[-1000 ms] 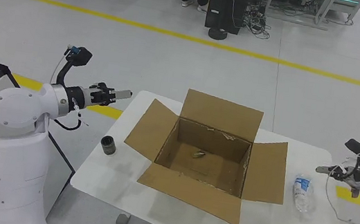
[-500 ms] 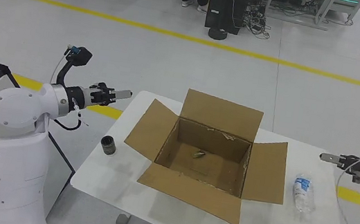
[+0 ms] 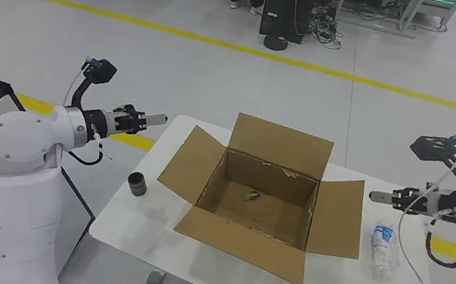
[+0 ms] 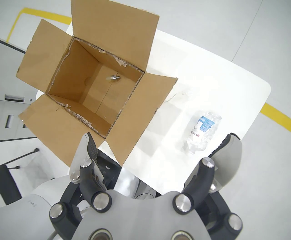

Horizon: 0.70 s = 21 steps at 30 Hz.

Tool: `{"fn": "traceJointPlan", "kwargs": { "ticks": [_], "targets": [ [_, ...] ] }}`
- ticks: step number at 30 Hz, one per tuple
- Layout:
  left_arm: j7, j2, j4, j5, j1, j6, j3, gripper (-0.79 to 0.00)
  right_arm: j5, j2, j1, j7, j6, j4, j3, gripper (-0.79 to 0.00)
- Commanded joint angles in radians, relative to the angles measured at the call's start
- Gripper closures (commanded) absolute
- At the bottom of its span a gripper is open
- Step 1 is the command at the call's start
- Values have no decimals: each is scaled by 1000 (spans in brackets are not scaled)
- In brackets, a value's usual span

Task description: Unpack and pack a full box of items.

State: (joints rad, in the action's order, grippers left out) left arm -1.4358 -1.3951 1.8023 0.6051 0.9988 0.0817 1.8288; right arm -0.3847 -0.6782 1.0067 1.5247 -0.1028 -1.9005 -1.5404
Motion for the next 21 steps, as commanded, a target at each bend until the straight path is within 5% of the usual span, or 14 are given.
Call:
{"fn": "traceJointPlan", "kwargs": {
  "ticks": [1,8,21],
  "targets": [
    [0,0,0,0,0,0,0,-785,-1,-6,-33,-3,-5,-5,70,-785],
    [0,0,0,0,0,0,0,-785,50,-38,-168,-39,42,82,272,-785],
    [0,0,0,0,0,0,0,-785,50,-38,-168,-39,42,82,272,-785]
  ]
}}
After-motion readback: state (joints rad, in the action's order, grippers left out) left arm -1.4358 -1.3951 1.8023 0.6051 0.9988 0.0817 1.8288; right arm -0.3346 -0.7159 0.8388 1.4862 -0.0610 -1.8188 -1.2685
